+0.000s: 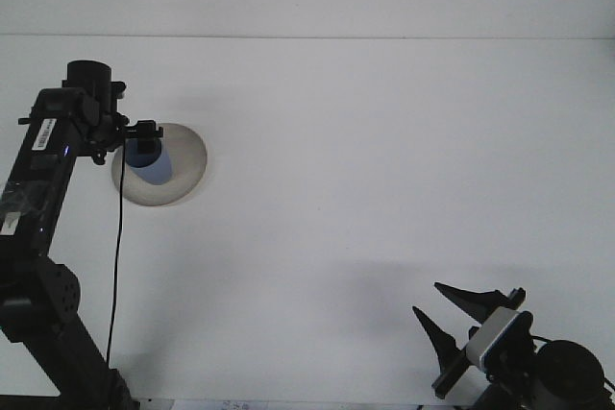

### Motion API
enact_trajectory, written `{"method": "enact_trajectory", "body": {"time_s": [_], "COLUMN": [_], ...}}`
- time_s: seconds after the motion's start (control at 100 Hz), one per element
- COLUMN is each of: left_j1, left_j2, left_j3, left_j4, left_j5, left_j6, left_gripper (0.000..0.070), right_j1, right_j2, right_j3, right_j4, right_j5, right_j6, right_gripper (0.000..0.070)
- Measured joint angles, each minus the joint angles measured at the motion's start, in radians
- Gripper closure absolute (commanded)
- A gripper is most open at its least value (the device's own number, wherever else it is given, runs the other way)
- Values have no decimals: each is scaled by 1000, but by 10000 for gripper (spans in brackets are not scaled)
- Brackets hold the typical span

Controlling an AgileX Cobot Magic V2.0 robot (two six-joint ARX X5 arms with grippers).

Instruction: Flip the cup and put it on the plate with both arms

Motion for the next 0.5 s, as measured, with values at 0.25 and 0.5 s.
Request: {"method": "enact_trajectory", "body": {"time_s": [0.25, 0.5], "left_j1": [-5, -115], "left_j2": [-276, -697], "left_j3": [64, -156], "left_j4": [2, 132], "left_j5": [124, 147], "left_j6": [-37, -86], "left_gripper": [207, 207], "right_j1": [0, 0], "right_j2": [0, 0], "right_j3": [0, 0], "right_j4": [0, -8], "right_j5": [58, 154], "right_j6": [7, 15], "right_gripper": [353, 249]}}
